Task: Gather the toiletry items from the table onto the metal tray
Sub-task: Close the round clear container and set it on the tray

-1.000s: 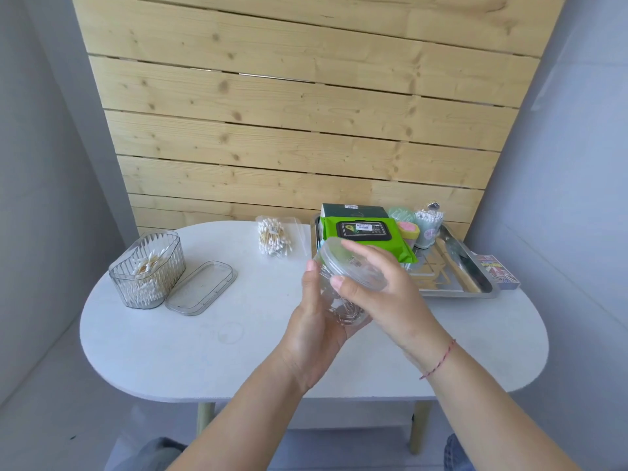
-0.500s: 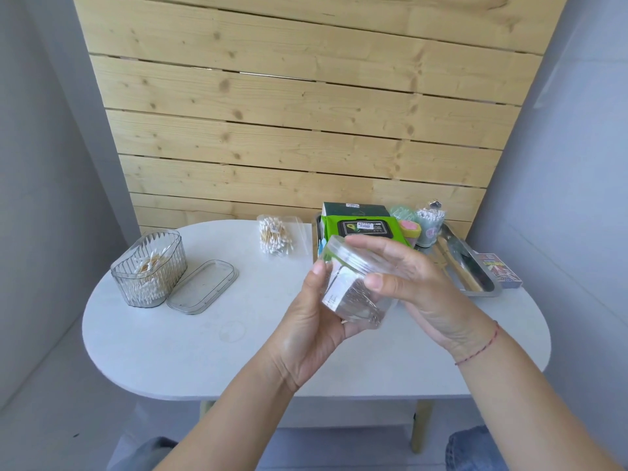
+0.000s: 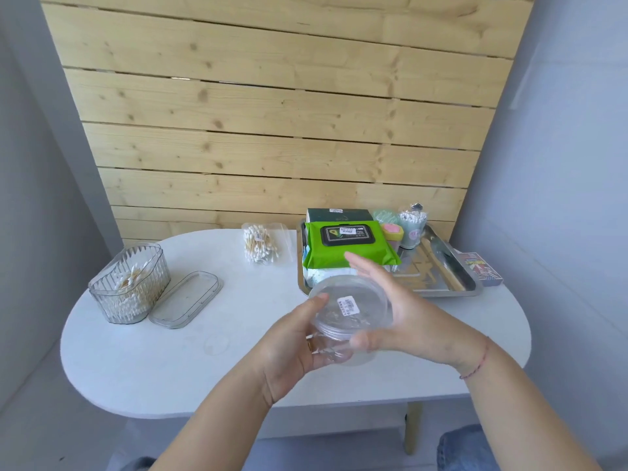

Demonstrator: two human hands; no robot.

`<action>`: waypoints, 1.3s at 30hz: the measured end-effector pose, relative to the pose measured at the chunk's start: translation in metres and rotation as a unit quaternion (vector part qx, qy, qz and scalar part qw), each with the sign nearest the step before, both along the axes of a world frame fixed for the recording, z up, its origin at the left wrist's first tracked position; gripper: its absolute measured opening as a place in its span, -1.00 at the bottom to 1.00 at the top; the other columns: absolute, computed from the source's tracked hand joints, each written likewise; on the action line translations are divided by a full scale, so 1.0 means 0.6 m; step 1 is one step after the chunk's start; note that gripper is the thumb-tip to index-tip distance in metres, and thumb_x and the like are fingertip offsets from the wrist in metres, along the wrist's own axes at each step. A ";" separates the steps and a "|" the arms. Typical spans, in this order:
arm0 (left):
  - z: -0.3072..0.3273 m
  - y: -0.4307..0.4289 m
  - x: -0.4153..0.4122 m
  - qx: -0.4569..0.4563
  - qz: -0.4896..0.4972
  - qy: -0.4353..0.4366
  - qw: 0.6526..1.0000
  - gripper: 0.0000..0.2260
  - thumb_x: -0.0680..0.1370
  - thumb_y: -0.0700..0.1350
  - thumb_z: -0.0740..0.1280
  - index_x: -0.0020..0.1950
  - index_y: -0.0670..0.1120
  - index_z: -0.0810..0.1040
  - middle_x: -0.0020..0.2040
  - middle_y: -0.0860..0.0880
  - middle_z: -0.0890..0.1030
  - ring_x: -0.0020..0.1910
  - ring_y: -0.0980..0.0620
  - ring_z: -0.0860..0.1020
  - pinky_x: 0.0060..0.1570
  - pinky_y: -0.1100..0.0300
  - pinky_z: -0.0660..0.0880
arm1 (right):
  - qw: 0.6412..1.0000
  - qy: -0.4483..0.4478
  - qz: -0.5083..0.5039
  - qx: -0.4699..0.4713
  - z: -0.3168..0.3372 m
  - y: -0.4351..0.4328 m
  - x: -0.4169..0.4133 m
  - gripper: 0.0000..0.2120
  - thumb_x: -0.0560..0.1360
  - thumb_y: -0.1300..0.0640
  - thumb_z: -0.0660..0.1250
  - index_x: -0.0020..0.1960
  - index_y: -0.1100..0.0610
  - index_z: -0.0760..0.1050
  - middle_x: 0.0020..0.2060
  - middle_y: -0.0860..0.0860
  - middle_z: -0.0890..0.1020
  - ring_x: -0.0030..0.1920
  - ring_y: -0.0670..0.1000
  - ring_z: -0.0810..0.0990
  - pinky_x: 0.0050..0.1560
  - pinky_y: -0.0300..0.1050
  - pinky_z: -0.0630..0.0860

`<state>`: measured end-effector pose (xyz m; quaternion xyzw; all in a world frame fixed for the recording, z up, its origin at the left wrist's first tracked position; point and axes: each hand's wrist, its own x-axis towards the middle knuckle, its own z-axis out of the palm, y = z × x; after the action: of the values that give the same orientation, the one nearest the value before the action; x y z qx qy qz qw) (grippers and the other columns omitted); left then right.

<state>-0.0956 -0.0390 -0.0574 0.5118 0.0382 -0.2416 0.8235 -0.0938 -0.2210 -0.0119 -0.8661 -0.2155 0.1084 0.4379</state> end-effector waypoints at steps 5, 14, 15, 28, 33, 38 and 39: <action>0.028 -0.063 0.002 0.007 0.054 -0.027 0.998 -0.59 0.54 0.06 0.30 0.28 -0.17 0.45 0.16 -0.20 0.61 -0.09 -0.08 0.61 -0.10 0.04 0.62 | 0.960 0.195 -0.166 0.115 0.020 -0.080 -0.003 -0.47 0.36 -0.28 0.28 0.26 -0.08 0.46 0.18 0.05 0.61 0.07 0.02 0.63 0.08 0.01 0.60; 0.094 -0.277 0.101 0.091 0.012 -0.003 0.996 -0.52 0.46 0.24 0.22 0.25 -0.01 0.50 0.15 0.07 0.57 0.22 0.03 0.48 0.33 0.09 0.31 | 0.856 0.189 -0.377 0.299 0.016 -0.232 0.115 -0.66 0.52 0.06 0.27 0.21 0.22 0.47 -0.27 0.10 0.59 -0.34 0.07 0.59 -0.31 -0.07 0.64; 0.093 -0.294 0.113 0.072 0.007 0.016 0.997 -0.66 0.53 0.17 0.21 0.15 -0.01 0.54 0.06 0.09 0.57 0.17 0.05 0.49 0.28 0.14 0.33 | 0.855 0.175 -0.397 0.285 0.007 -0.234 0.136 -0.68 0.52 0.07 0.26 0.19 0.25 0.49 -0.26 0.11 0.56 -0.32 0.07 0.56 -0.29 -0.05 0.63; 0.038 -0.354 0.210 -0.011 0.089 0.132 0.987 -0.82 0.59 -0.18 0.15 -0.17 -0.01 0.45 -0.24 0.11 0.52 -0.12 0.16 0.44 -0.12 0.32 0.35 | 0.900 0.119 -0.418 0.032 -0.093 -0.242 0.285 -0.57 0.42 -0.17 0.16 -0.02 0.18 0.51 -0.19 0.20 0.61 -0.06 0.30 0.64 0.03 0.25 0.57; 0.022 -0.350 0.215 -0.007 0.097 0.124 0.988 -0.88 0.60 -0.17 0.14 0.00 -0.02 0.45 -0.04 0.11 0.46 0.24 0.06 0.39 0.23 0.18 0.27 | 0.886 0.032 -0.450 -0.111 -0.100 -0.233 0.288 -0.64 0.49 -0.02 0.19 -0.04 0.27 0.56 -0.18 0.20 0.63 -0.16 0.17 0.56 -0.18 -0.11 0.39; 0.022 -0.345 0.215 -0.026 0.089 0.113 0.989 -0.85 0.60 -0.18 0.15 0.08 -0.05 0.50 0.02 0.11 0.49 0.35 0.05 0.37 0.25 0.19 0.26 | 0.888 0.001 -0.447 -0.105 -0.102 -0.229 0.288 -0.69 0.48 0.01 0.22 0.03 0.24 0.52 -0.24 0.10 0.54 -0.19 0.14 0.49 -0.20 -0.12 0.35; 0.022 -0.344 0.213 -0.023 0.086 0.106 0.990 -0.82 0.59 -0.17 0.16 0.13 -0.05 0.50 0.13 0.07 0.50 0.37 0.04 0.36 0.25 0.19 0.27 | 0.891 0.007 -0.442 -0.100 -0.102 -0.230 0.287 -0.69 0.48 0.01 0.22 0.04 0.23 0.52 -0.23 0.09 0.57 -0.19 0.14 0.52 -0.19 -0.11 0.40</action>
<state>0.0321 -0.2452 -0.0445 0.4593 0.1631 -0.2235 0.8441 0.0783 -0.3592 -0.0733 -0.9102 0.2045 -0.0692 0.3534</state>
